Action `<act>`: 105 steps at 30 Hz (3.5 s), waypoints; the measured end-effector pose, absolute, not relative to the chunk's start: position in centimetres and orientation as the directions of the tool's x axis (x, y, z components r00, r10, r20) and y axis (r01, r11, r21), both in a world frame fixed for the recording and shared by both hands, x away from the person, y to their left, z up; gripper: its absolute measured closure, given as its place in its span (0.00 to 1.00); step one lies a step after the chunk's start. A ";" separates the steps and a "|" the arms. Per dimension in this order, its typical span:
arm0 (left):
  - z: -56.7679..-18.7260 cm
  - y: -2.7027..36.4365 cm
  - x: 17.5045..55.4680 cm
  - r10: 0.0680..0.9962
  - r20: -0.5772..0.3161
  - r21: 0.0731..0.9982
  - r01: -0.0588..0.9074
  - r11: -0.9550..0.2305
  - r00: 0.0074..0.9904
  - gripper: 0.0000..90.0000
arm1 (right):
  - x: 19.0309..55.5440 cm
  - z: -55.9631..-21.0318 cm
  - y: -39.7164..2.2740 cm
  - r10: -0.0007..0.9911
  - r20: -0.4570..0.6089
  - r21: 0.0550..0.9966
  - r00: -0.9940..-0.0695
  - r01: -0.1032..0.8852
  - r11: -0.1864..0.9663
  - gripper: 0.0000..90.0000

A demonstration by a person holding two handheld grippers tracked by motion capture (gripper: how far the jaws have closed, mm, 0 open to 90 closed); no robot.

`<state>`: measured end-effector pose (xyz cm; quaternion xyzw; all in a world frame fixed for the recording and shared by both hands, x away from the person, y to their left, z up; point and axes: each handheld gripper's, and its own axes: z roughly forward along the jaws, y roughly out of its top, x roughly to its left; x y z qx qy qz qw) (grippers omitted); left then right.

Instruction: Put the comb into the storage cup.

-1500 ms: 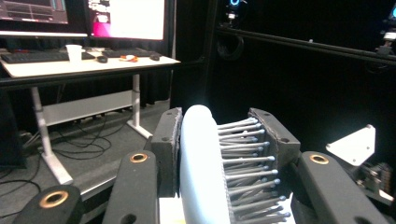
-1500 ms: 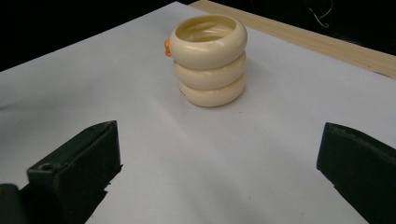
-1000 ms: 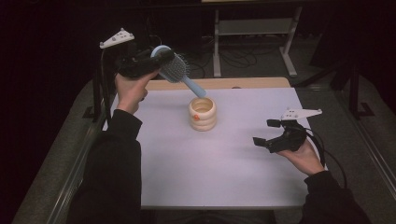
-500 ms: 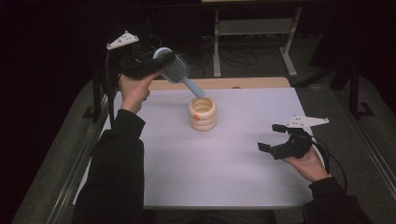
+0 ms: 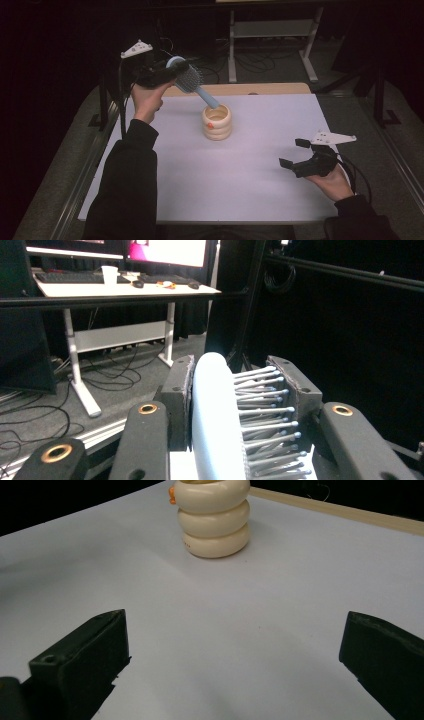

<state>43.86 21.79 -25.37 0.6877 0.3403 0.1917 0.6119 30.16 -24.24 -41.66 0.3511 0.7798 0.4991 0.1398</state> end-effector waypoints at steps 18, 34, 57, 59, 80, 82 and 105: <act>-28.2 21.1 44.6 0.707 -0.167 0.959 0.279 -0.045 0.688 0.63 | 29.5 -42.3 -24.5 0.695 0.131 0.880 -0.707 0.406 0.247 0.00; -29.5 20.2 45.6 0.710 -0.176 0.951 0.305 -0.057 0.682 0.63 | 29.3 -42.4 -24.6 0.693 0.132 0.883 -0.709 0.402 0.244 0.00; -31.2 19.0 46.5 0.712 -0.182 0.943 0.325 -0.069 0.678 0.63 | 29.1 -42.3 -24.8 0.695 0.126 0.888 -0.707 0.394 0.239 0.00; -31.5 18.9 46.6 0.717 -0.182 0.942 0.328 -0.069 0.673 0.63 | 29.1 -42.3 -24.8 0.695 0.126 0.887 -0.708 0.394 0.241 0.00; -34.0 17.8 47.2 0.718 -0.215 0.931 0.361 -0.054 0.662 0.63 | 29.1 -42.5 -24.6 0.692 0.123 0.882 -0.711 0.399 0.253 0.00; -34.2 17.8 47.3 0.717 -0.220 0.929 0.366 -0.052 0.661 0.63 | 29.1 -42.5 -24.6 0.692 0.124 0.881 -0.711 0.400 0.252 0.00; -35.3 18.6 47.5 0.700 -0.260 0.919 0.394 -0.032 0.665 0.54 | 29.2 -42.7 -24.6 0.691 0.125 0.874 -0.712 0.410 0.263 0.00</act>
